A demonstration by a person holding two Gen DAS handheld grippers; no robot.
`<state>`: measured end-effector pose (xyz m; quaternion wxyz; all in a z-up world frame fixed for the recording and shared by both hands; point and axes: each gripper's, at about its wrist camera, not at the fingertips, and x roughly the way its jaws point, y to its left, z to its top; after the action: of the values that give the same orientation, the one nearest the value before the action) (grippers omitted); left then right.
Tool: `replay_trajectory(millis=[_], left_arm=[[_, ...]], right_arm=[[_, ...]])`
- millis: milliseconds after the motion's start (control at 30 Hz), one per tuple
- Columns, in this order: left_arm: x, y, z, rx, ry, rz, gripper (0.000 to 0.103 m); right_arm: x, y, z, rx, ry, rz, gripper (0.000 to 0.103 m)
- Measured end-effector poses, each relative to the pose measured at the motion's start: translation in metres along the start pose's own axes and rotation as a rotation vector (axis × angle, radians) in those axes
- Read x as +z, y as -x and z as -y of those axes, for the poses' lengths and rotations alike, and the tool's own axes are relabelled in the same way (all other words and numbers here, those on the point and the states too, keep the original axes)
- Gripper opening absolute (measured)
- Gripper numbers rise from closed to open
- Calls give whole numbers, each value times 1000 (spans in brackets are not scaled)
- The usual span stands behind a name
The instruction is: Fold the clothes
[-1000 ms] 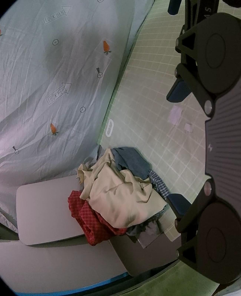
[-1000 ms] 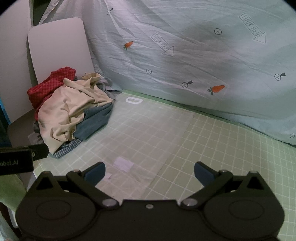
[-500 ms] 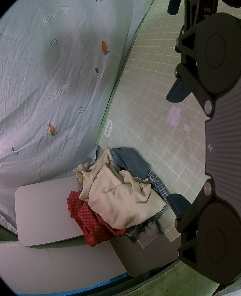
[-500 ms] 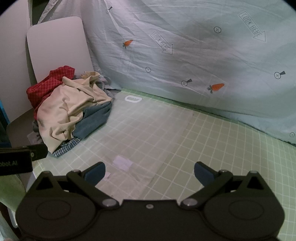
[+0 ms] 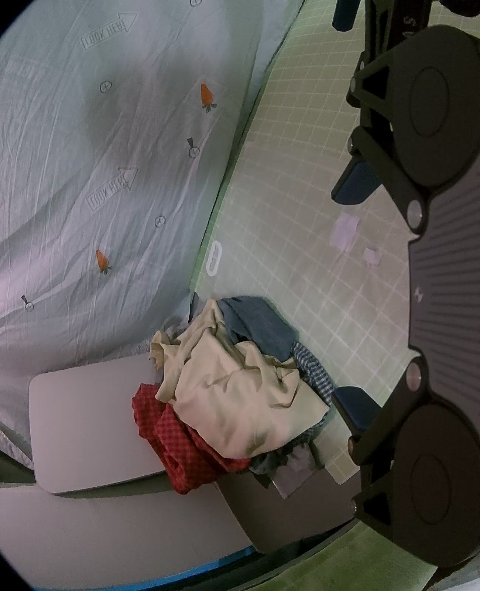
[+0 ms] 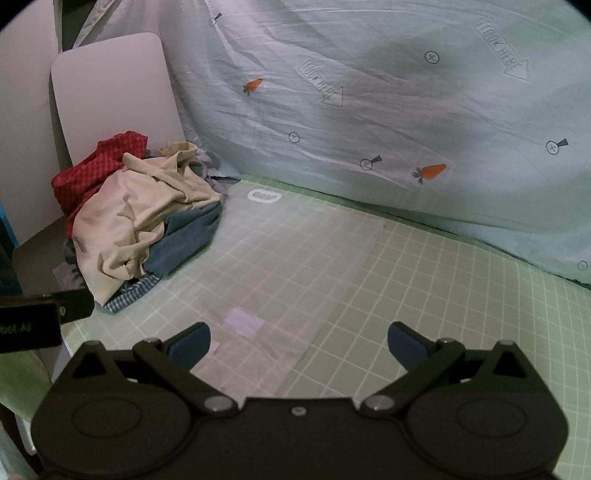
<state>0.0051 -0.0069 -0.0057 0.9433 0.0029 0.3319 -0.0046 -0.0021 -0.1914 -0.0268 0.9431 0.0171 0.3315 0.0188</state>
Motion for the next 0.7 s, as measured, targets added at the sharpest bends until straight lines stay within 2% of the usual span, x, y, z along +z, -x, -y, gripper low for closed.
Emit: replay_trajectory(millis=[233, 400, 633, 700], left_arm=[[1, -1, 3, -46, 1, 2, 103], [2, -4, 4, -78, 2, 7, 103], [6, -17, 6, -125, 16, -43, 103], [9, -24, 6, -118, 12, -63, 103]], right_arm=[[0, -2, 0, 49, 8, -12, 103], [1, -3, -4, 50, 35, 2, 103], [5, -14, -2, 41, 44, -10, 103], [10, -20, -1, 33, 48, -13, 103]])
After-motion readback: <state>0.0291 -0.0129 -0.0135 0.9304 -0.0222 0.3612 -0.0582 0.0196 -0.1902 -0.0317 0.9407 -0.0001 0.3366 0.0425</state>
